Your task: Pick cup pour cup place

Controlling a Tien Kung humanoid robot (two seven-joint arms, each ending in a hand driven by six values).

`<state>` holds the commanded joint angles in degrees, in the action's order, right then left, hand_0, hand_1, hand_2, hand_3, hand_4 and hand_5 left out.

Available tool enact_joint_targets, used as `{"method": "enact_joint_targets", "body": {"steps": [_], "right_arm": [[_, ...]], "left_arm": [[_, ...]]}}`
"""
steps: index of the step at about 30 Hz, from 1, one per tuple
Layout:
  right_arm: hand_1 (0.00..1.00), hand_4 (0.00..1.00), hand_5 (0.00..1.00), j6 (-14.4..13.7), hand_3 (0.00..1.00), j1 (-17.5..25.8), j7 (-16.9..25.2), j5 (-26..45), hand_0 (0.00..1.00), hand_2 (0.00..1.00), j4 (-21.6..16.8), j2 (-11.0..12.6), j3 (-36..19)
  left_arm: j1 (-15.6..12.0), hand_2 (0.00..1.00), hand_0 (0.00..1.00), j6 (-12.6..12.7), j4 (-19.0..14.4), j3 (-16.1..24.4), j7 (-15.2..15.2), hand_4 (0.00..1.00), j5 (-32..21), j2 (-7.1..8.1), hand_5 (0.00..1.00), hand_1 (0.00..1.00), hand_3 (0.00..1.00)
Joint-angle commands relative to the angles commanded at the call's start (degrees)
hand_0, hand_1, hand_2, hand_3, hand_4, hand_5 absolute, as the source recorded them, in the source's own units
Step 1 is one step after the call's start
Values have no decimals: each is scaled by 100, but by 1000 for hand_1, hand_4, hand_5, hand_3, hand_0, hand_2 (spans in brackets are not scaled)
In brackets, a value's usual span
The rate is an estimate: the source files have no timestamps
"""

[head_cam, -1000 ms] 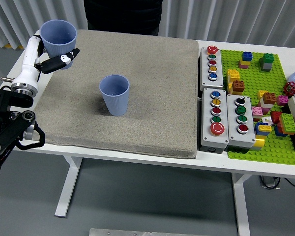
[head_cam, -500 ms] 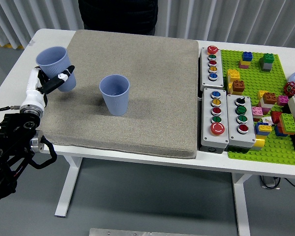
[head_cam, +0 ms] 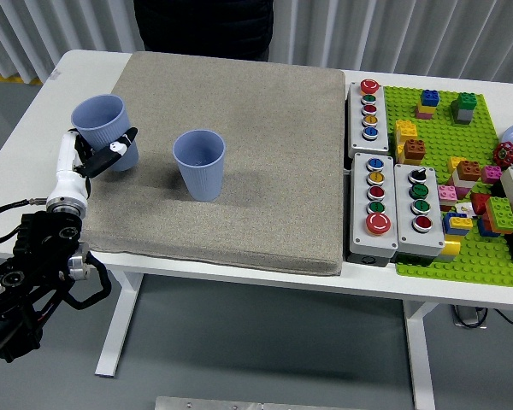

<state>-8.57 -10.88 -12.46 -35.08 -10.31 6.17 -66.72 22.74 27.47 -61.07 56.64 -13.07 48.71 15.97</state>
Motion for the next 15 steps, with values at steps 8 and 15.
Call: {"method": "enact_joint_targets", "body": {"steps": [8,15], "right_arm": [[687,326,291,-6,698,-5,0,-5,722,732,0,-11,-13],[687,326,291,-5,698,-14,-1,-5,722,733,0,-9,-14]], "left_arm": [[-78,592,605,50,224,-216,-136,795,68,-107,220,558,547],[-81,598,612,-79,277,-169,-209,794,-85,-80,217,563,550]]}}
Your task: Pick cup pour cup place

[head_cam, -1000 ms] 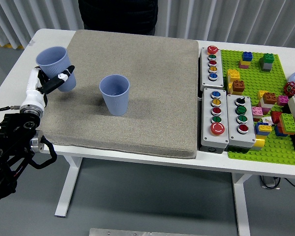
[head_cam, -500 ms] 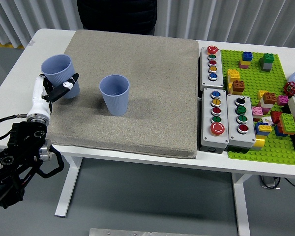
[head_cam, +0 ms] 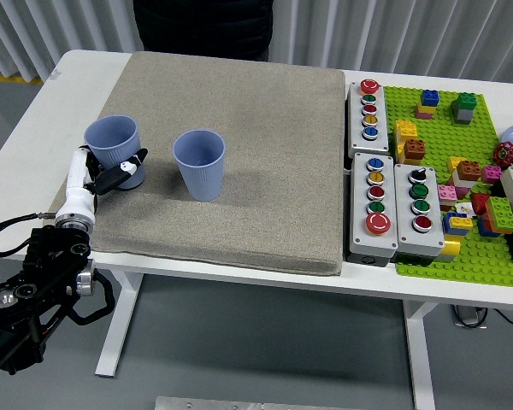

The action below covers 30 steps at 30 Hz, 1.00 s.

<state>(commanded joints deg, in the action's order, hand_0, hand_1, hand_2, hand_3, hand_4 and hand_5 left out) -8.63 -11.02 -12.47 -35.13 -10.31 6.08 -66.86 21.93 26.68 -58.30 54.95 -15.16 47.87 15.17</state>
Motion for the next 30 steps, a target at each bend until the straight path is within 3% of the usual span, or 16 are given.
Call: {"method": "enact_joint_targets", "body": {"steps": [4,8,9,14,15,20,21,26,27,30], "right_arm": [[687,326,291,0,699,0,1,10,722,732,0,-1,6],[687,326,291,3,699,1,-1,2,722,732,0,-2,4],[687,324,293,3,697,2,-2,-1,722,733,0,-2,2],[687,324,293,1,697,7,-3,-6,722,733,0,-5,-6],[687,323,293,1,696,8,-3,-6,722,733,0,-6,-5],[687,323,293,4,696,18,-5,-16,722,733,0,-5,-6],[687,323,290,4,697,18,-6,-19,722,733,0,-5,-7],[687,323,290,4,697,24,-9,-29,722,733,0,-6,-11],[687,321,292,4,696,26,-10,-33,721,733,0,-6,-11],[687,321,292,8,696,35,-16,-44,721,733,0,-5,-11]], "left_arm": [[-5,606,614,-64,11,22,-22,793,-60,8,214,565,564],[-22,606,614,-306,20,26,-28,793,-71,5,214,565,564],[-26,663,633,-329,22,28,-32,803,-64,5,203,605,689],[-49,663,633,-407,45,52,-36,803,-21,23,203,605,689],[-52,697,647,-410,46,54,-38,808,-29,24,205,619,755],[-87,697,647,-510,32,94,-18,808,60,27,205,619,755],[-90,780,700,-533,29,102,-13,856,80,27,231,672,907],[-113,780,700,-641,-6,186,-3,856,222,26,231,672,907],[-120,881,728,-654,-15,215,4,938,274,29,303,722,992],[-142,881,728,-716,-30,283,36,938,364,43,303,722,992]]}}
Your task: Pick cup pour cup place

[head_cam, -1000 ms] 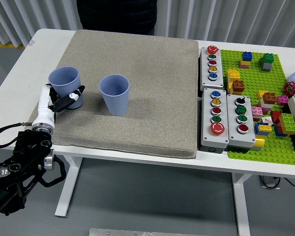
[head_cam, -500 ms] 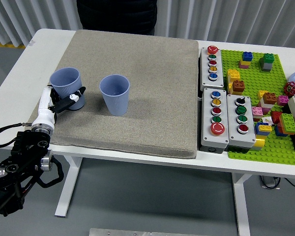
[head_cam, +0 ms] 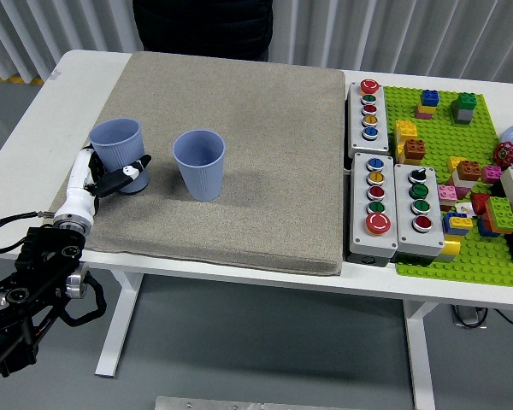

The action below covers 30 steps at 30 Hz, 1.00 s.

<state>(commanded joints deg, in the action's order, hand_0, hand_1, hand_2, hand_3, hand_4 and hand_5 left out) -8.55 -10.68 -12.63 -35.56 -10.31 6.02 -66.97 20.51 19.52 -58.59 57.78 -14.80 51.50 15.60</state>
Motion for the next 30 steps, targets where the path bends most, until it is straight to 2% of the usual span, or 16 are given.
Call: {"method": "enact_joint_targets", "body": {"steps": [2,3,10,20,30], "right_arm": [[687,321,292,-1,696,10,-1,-9,721,733,0,-1,-5],[687,321,292,-1,696,11,-1,-11,721,733,0,-1,-6],[687,320,292,6,696,34,-14,-45,721,731,0,-4,-16],[687,319,293,8,695,19,-22,-87,721,731,0,-2,-20],[687,318,294,4,694,14,-12,-63,721,730,0,-1,-21]], "left_arm": [[-28,881,728,-19,-11,25,7,938,32,6,303,722,992],[-31,901,741,-22,-12,29,9,911,37,6,272,737,998],[-121,913,747,-85,-64,76,30,914,171,-9,269,744,998],[-292,929,754,-203,-279,289,122,917,621,-29,272,758,998],[-503,951,772,-268,-421,494,141,954,785,1,319,782,998]]}}
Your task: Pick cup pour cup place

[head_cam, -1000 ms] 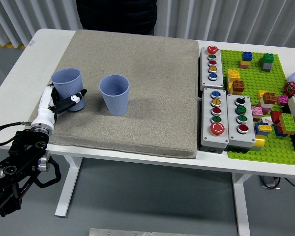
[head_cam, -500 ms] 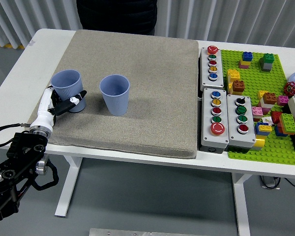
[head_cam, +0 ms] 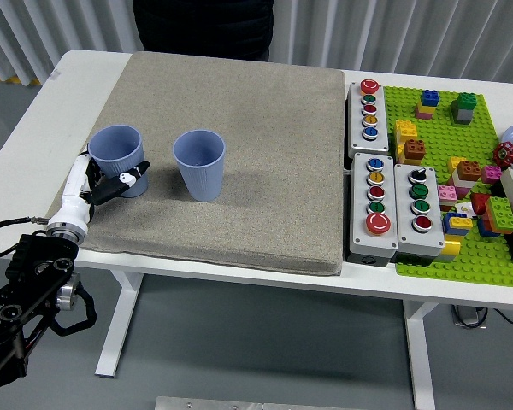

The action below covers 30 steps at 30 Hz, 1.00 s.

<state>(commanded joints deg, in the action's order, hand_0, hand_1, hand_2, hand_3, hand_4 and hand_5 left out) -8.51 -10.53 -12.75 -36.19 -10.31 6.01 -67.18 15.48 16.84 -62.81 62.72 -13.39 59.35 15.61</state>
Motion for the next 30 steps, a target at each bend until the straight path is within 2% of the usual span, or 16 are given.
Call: {"method": "enact_joint_targets", "body": {"steps": [2,3,7,9,14,18,24,30], "right_arm": [[687,318,294,-1,694,-2,0,-1,721,730,0,-1,-1],[687,316,293,0,694,-4,1,-3,721,730,0,1,-4],[687,316,293,0,694,-12,10,16,721,730,0,6,-7],[687,314,291,4,694,-17,8,6,721,730,0,8,-12],[687,314,291,3,694,-20,7,12,721,730,0,7,-9],[687,312,290,-4,694,-15,11,23,721,730,0,5,-12],[687,311,290,2,694,-7,14,-2,721,730,0,8,-36],[687,310,290,4,694,-7,12,-28,721,730,0,9,-59]], "left_arm": [[-57,951,772,-36,-64,-2,19,954,24,55,319,782,998],[-96,982,802,-73,-106,3,37,953,58,92,318,821,998],[-181,982,802,-167,-221,40,77,953,126,179,318,821,998],[-196,998,838,-218,-255,58,99,954,154,195,318,849,998],[-306,998,838,-321,-401,119,154,954,301,207,318,849,998],[-474,998,845,-348,-535,285,164,956,414,202,322,860,998],[-739,998,860,-419,-779,507,176,966,556,369,336,876,998],[-1052,998,873,-491,-1059,725,183,979,634,472,357,885,998]]}}
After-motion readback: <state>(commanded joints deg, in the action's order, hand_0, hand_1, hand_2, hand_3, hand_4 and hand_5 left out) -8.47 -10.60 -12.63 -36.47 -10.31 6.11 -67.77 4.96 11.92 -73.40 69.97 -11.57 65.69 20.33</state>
